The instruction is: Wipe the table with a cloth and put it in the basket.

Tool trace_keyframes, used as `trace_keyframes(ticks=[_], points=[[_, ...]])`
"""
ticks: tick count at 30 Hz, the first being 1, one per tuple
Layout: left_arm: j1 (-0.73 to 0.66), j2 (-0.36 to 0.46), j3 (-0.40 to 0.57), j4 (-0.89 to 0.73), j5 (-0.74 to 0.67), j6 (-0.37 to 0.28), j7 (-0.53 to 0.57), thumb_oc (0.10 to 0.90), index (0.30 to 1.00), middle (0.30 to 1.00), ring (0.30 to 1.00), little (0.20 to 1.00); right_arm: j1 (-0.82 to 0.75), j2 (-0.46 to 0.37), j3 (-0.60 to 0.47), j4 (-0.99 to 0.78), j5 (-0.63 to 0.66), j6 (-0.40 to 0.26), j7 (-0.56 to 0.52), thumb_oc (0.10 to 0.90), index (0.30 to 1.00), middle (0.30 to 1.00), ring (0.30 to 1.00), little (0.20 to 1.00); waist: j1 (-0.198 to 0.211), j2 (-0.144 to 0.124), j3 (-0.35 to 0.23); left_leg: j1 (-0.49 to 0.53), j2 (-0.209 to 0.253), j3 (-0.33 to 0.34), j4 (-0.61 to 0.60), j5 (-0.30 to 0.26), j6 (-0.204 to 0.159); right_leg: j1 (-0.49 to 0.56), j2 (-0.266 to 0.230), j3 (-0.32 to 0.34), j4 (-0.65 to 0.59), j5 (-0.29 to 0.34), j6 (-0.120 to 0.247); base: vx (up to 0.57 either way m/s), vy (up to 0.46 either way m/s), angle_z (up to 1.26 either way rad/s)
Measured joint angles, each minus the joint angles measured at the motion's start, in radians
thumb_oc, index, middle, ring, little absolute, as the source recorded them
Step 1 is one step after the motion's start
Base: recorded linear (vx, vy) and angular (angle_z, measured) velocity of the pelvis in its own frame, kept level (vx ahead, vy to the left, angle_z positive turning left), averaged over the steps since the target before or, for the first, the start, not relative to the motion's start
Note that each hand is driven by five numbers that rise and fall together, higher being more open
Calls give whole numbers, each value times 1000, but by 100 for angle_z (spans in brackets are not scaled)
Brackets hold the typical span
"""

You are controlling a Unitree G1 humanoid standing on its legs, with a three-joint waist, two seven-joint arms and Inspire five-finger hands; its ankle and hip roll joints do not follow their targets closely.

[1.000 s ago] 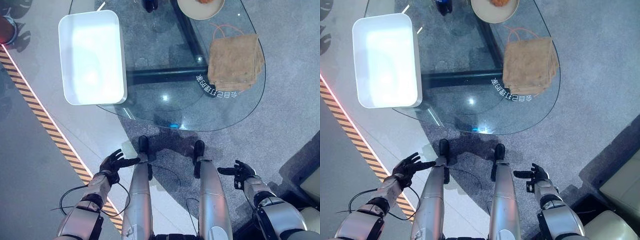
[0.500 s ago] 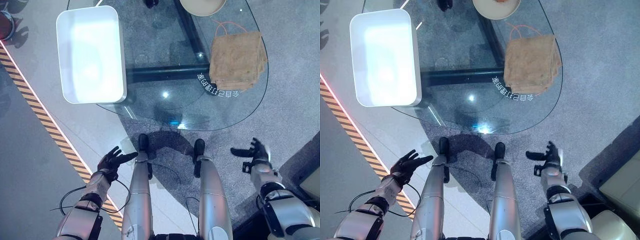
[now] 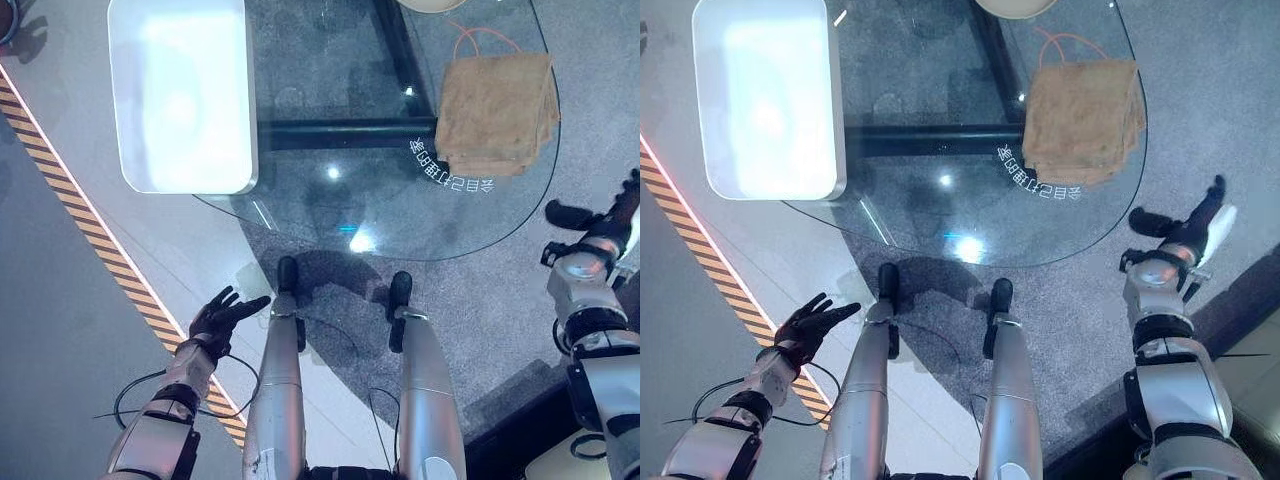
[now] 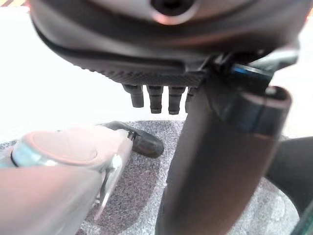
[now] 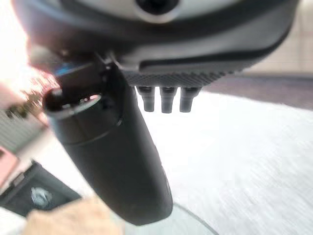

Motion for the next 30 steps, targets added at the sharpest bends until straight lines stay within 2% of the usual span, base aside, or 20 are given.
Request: trace_keyframes(ticks=[3, 5, 8, 13, 19, 24, 30], points=[[0, 5, 0, 0, -3, 0, -1, 800, 900, 900, 900, 900, -31, -17, 5, -22, 0, 2, -34, 800, 900, 900, 900, 900, 0, 0, 0, 0, -2, -1, -2, 2, -3, 1, -2, -1, -4, 1, 0, -9, 64, 1], [0, 6, 0, -10, -17, 0, 2, 800, 900, 900, 900, 900, -33, -32, 33, -115, -2, 10, -74, 800, 900, 900, 900, 900, -2, 0, 0, 0, -2, 0, -8, 2, -3, 2, -1, 0, -16, 6, 2, -12, 63, -2], [2, 6, 0, -36, -25, 0, 3, 800, 900, 900, 900, 900, -72, -40, 90, -218, -28, 63, -117, 800, 900, 900, 900, 900, -5, 0, 0, 0, -3, 2, -17, 5, -7, 1, -2, 1, -26, 14, 4, -14, 47, -2], [0, 6, -1, -67, -40, 0, 2, 800, 900, 900, 900, 900, -198, -46, 205, -272, -117, 101, -123, 800, 900, 900, 900, 900, 0, 0, 0, 1, -2, 4, -34, 15, -8, 2, -2, 1, -36, 23, 4, -4, 3, -1], [3, 5, -5, -69, -40, 3, 5, 800, 900, 900, 900, 900, -284, -52, 271, -315, -168, 130, -123, 800, 900, 900, 900, 900, 28, 1, 1, 2, -6, 4, -39, 18, -7, 2, -6, 0, -39, 23, 5, 0, 0, 0], [6, 5, -5, -70, -40, 4, 8, 800, 900, 900, 900, 900, -339, -55, 346, -314, -220, 187, -84, 800, 900, 900, 900, 900, 32, 1, 1, 5, -12, 3, -53, 27, -6, 3, -12, -3, -41, 24, 6, 1, 2, 3], [8, 6, -5, -84, -39, 10, 7, 800, 900, 900, 900, 900, -395, -66, 487, -310, -315, 282, 70, 800, 900, 900, 900, 900, 35, 2, 1, 6, -12, 0, -56, 35, -11, 3, -14, -7, -38, 24, 6, 2, -4, 1]])
